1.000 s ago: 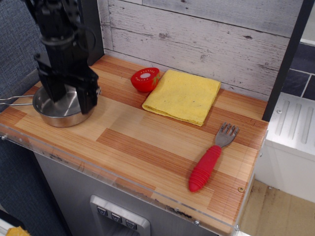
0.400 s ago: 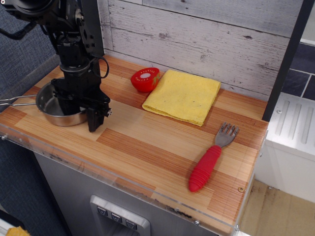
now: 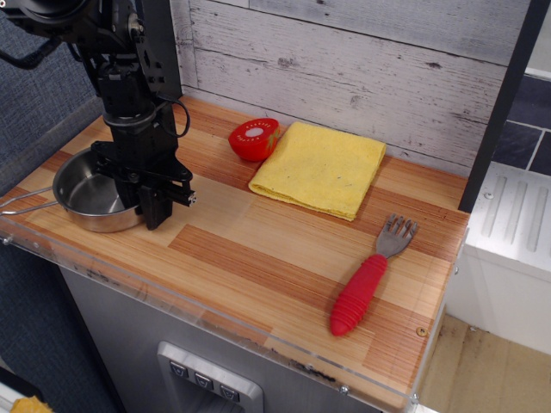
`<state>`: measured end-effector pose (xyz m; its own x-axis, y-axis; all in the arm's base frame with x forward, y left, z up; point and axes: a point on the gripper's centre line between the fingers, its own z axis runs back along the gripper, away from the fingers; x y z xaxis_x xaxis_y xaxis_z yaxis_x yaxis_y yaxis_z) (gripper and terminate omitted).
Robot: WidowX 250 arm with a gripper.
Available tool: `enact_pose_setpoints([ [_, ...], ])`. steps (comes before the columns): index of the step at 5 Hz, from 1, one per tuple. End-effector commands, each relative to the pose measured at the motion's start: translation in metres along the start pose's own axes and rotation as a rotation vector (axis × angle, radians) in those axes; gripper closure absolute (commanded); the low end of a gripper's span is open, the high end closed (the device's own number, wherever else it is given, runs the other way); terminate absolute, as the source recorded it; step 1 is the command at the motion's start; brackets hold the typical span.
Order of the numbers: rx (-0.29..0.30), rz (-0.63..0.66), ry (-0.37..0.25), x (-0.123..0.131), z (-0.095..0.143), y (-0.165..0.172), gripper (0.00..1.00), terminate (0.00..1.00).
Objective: Move pot to left of red spatula, so it touches the spatula.
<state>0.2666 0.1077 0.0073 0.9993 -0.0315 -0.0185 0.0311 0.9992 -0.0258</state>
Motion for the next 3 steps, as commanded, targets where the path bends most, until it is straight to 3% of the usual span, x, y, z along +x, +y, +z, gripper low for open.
enact_pose_setpoints([
  [1,-0.084,-0.158,-0.076,0.007,0.064,0.014,1.0,0.0],
  [2,-0.028,-0.257,-0.074,0.015,0.115,-0.009,1.0,0.0],
  [3,-0.035,-0.436,-0.106,0.018,0.144,-0.06,1.0,0.0],
])
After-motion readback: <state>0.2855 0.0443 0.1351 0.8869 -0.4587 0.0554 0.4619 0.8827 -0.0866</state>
